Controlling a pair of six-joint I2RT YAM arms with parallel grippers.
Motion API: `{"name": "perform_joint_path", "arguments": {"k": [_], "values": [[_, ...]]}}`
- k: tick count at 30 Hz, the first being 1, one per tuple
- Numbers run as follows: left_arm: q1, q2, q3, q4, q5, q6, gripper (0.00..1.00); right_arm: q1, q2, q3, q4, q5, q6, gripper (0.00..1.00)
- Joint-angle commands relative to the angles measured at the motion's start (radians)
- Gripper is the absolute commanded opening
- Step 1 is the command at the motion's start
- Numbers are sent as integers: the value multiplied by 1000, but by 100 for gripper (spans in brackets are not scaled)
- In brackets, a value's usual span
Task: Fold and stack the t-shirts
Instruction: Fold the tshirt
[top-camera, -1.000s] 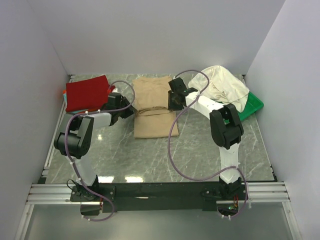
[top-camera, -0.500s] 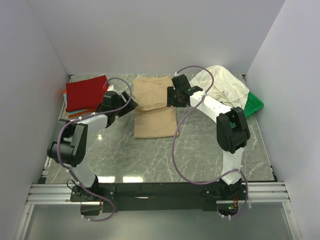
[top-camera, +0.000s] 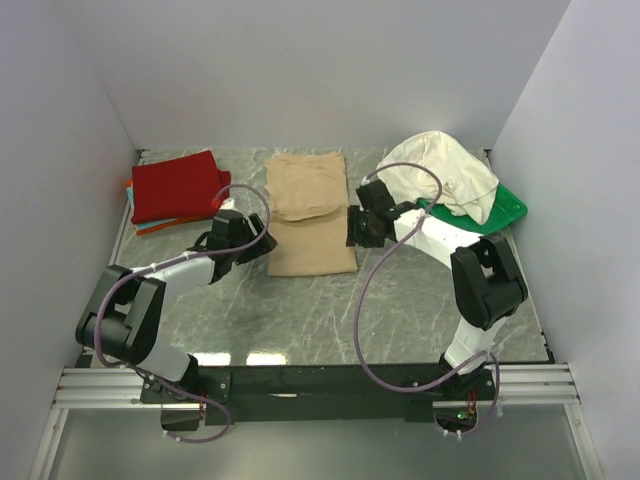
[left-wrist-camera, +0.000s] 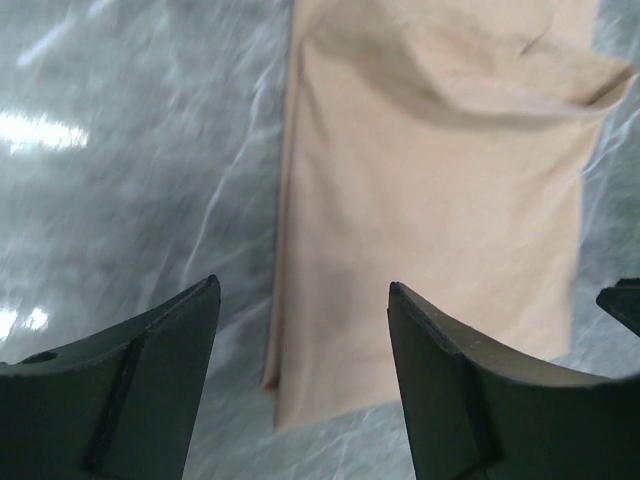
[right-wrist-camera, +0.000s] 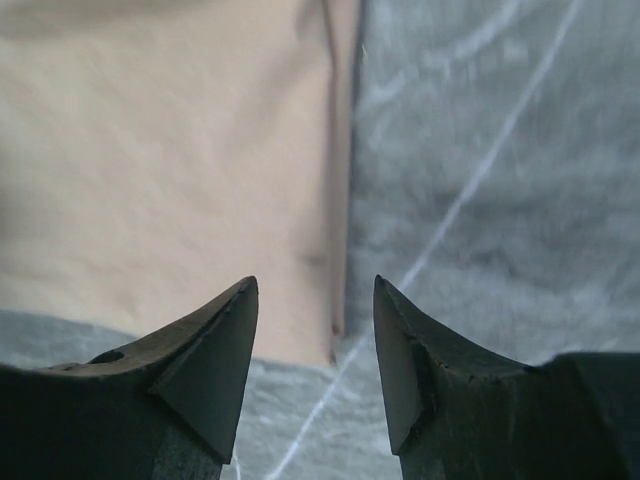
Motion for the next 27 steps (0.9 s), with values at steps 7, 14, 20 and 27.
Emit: {"name": "perform_joint_path", "arguments": {"k": [7,14,20,27], "values": [[-6,-93,-81,-16,-47,-16,71,15,-104,-192,126,-36,57,45],[-8,-88,-102,-21,-53,-22,70,18,-111,-263,158,-53,66,42],[-9,-79,-113,-15,-51,-22,69,22,-134,-290,180,-73,79,41],[-9,-80,-118,-13,-51,-22,68,28,-123,-289,186,-85,83,41]]}}
